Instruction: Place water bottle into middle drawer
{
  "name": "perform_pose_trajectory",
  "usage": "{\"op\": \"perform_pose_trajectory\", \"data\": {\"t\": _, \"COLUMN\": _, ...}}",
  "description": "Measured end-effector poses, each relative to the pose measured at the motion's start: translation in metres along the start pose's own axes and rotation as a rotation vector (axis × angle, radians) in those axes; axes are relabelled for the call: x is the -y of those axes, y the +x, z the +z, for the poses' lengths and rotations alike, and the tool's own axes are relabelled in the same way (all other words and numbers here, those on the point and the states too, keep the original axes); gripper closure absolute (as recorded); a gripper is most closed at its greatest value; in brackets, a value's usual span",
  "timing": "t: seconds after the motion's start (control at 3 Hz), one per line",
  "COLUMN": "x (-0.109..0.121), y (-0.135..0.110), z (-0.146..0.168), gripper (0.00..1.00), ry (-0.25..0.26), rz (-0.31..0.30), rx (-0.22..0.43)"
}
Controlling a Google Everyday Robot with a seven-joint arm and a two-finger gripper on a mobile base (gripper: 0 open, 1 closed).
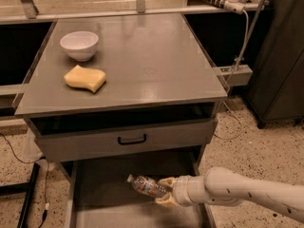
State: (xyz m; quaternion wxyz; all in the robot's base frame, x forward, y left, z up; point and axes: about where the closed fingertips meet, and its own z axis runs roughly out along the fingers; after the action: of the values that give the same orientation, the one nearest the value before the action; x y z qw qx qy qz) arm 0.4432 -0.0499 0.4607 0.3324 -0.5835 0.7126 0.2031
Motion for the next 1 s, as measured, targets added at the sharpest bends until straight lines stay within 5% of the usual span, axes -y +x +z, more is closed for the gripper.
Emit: {"op": "perform_pose_trajectory", "data": {"t": 1.0, "x": -0.012, "y": 0.036, "z": 0.065, "gripper": 1.00, "ry": -0.074, "rz": 0.012, "rx": -0.077}}
